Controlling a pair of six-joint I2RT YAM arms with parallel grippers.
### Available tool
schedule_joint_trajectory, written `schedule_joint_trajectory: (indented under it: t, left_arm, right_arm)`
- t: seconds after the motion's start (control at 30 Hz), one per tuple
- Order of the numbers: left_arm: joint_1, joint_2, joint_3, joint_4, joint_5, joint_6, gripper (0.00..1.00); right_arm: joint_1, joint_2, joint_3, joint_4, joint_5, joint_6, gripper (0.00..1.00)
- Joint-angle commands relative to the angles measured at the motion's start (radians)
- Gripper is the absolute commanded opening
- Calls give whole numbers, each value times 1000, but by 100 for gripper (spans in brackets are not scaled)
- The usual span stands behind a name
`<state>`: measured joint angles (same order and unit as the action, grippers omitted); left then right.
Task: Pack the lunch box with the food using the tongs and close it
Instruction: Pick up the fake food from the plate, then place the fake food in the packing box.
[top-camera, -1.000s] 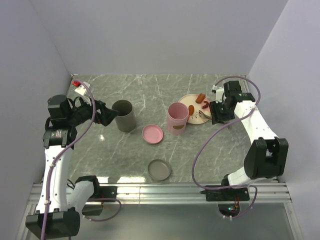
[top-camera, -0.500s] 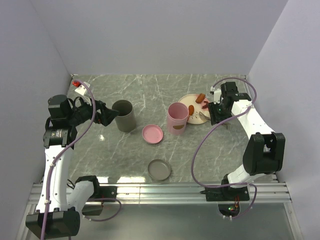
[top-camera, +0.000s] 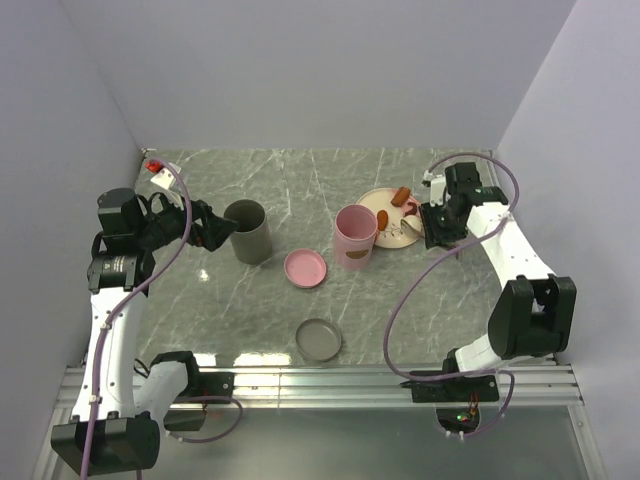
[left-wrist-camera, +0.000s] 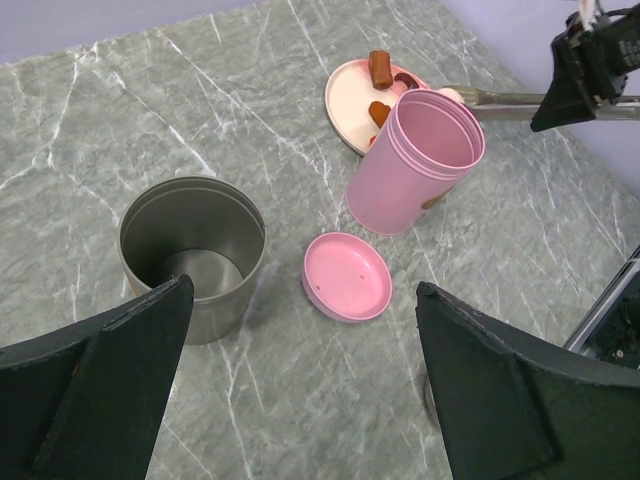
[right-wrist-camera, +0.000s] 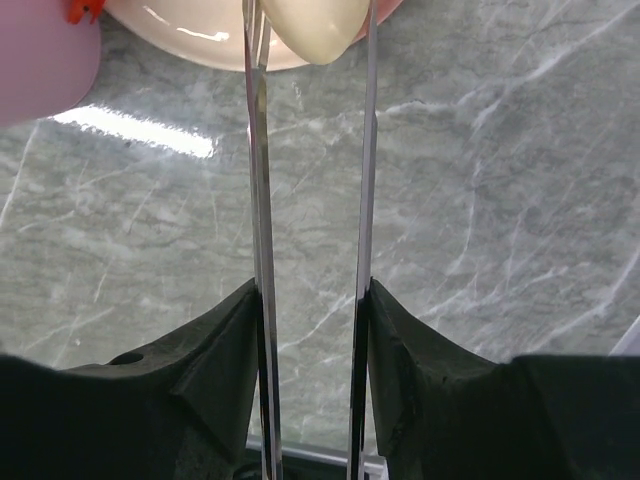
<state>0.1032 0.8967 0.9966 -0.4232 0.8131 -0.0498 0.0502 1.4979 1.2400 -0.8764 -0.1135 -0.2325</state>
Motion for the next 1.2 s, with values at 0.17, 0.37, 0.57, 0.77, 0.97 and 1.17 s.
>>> schedule_joint_trajectory:
  t: [0.17,0.37,0.57,0.77,0.97,1.17]
  left_arm:
    - [0,-1,36,23,-9,-27,99]
    - [1,28,65,6,-5,-30,100]
    - [0,38,80,1,-8,-41,99]
    - [-2,50,85,4,-5,-50,99]
    - [0,65,83,-2,-2,-52,99]
    - [0,77,100,-12,-9,-45,99]
  right_arm:
    - [-32,-129,195,-133,-26,-33,47]
    - [-26,-149,337,-243,-152,-30,47]
    - [25,-174,395,-280,-250,-36,47]
    - [112,-189,375,-291,-278,-50,47]
    - [207,-196,335,-285,-242,-56,47]
    - [267,-173,312,-266,-187,-41,49]
